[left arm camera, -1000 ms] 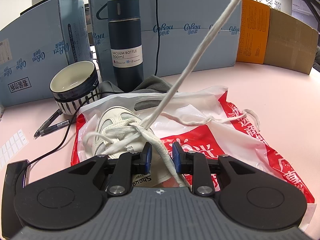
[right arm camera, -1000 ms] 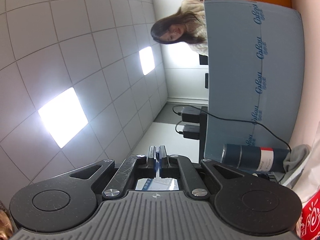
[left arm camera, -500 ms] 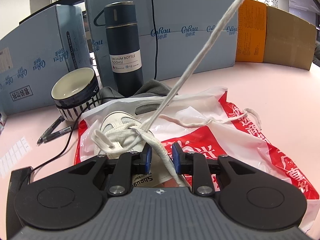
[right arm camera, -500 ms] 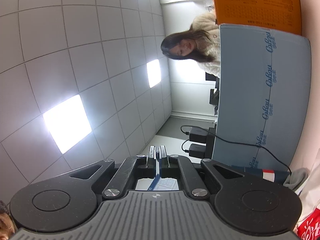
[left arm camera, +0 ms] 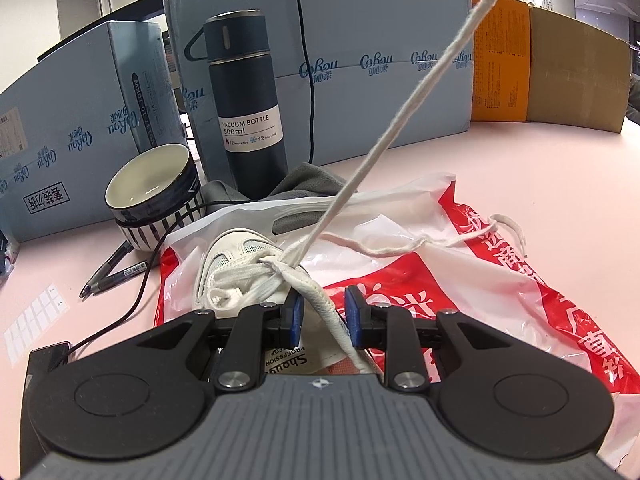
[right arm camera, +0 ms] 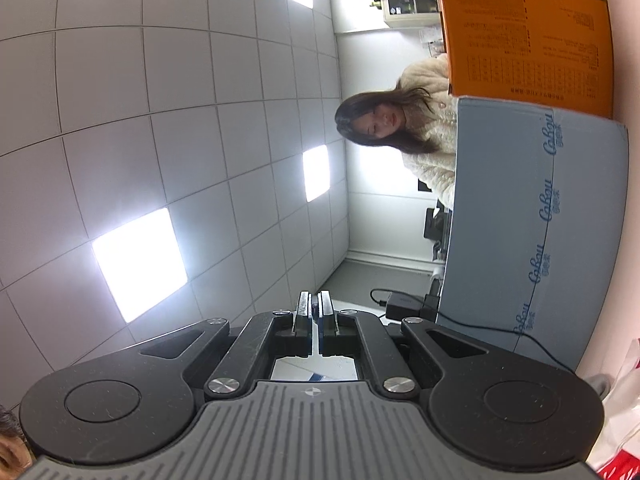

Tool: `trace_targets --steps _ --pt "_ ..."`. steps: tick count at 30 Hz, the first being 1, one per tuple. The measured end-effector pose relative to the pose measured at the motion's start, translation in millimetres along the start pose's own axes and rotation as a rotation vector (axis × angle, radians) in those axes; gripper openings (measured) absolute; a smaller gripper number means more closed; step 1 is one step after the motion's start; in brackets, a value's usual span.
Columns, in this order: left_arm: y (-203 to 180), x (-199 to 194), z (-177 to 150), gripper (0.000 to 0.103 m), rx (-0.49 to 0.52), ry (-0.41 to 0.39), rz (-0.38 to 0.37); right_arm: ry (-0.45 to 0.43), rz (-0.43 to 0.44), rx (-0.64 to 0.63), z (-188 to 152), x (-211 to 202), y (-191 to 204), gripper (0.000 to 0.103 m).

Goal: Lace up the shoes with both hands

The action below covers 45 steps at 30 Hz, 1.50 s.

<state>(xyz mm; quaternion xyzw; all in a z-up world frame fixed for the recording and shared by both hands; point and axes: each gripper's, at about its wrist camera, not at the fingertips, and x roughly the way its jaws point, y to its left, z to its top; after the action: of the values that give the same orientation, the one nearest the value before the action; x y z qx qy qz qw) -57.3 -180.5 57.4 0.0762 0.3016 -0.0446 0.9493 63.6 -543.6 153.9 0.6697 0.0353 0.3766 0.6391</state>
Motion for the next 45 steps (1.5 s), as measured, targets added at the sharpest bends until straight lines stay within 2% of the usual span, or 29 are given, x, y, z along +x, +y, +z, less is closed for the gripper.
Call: trace_targets --steps 12,25,29,36,41,45 --pt "1 1 0 0.021 0.004 0.001 0.001 -0.059 -0.001 -0.032 3 -6 9 0.003" --pt "2 1 -1 0.021 0.008 -0.002 -0.002 -0.161 -0.083 -0.048 5 -32 3 0.003" --pt "3 0 -1 0.021 0.01 -0.004 -0.005 -0.201 -0.154 -0.07 12 -46 -3 0.003" --pt "3 0 -2 0.021 0.012 -0.006 -0.012 -0.274 -0.393 -0.128 20 -87 -37 0.003" --pt "3 0 -2 0.021 0.015 -0.006 -0.013 -0.279 -0.548 -0.15 17 -106 -64 0.003" --pt "3 0 -2 0.021 0.016 -0.005 -0.012 -0.208 -0.598 -0.162 4 -104 -75 0.003"
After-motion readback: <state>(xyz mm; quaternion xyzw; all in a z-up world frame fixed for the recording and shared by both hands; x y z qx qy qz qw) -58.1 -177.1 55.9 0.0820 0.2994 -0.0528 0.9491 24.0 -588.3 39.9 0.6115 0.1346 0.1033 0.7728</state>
